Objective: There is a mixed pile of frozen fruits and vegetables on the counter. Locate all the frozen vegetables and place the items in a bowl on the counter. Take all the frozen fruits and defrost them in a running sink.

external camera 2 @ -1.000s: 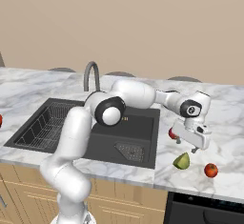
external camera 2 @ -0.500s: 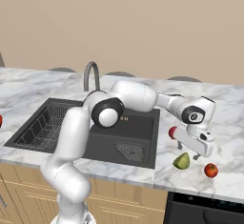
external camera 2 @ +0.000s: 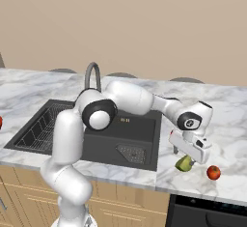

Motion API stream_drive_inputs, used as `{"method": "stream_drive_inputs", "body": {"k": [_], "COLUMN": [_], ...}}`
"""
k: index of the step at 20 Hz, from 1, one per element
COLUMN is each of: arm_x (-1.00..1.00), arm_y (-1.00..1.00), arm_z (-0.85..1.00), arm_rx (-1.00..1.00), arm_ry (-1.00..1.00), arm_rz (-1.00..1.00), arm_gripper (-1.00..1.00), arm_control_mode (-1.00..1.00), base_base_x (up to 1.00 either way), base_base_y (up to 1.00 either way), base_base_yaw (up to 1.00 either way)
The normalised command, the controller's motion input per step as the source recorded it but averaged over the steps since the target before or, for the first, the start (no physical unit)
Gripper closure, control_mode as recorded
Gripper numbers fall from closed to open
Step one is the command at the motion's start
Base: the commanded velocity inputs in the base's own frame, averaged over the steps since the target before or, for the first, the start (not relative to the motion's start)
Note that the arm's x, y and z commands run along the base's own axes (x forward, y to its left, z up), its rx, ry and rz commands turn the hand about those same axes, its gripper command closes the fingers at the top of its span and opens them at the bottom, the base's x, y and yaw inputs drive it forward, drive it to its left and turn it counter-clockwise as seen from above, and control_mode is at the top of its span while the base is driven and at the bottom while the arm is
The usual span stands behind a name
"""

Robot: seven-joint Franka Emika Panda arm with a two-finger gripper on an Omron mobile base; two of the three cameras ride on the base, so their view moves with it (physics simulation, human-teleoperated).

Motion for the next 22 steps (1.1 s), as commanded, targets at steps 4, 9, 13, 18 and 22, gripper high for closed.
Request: {"method": "stream_drive_inputs", "body": {"k": [4, 9, 13, 18, 22], "arm_x": [0.03, 0.17, 0.01, -0.05, -0.17], "arm_y": [-0.04, -0.21, -0.02, 0.00, 0.00], "arm_z": [-0.22, -0.04, -0.03, -0.20, -0.27], "arm_rx": [-0.03, -0.01, 0.00, 0.00, 0.00], "arm_ry": [-0.02, 0.07, 0.06, 0.08, 0.08], "arm_rz": [0.00, 0.01, 0.00, 0.00, 0.00], "arm_gripper": [-1.00, -1.00, -1.00, 1.00, 1.00], "arm_control_mode": [-1.00, -1.00, -1.00, -1.00, -1.00], "base_base_x": [0.00, 0.00, 0.00, 0.00, 0.00], "base_base_y": [0.00, 0.00, 0.00, 0.00, 0.00], "base_base_yaw": [0.00, 0.00, 0.00, 0.00, 0.00]}}
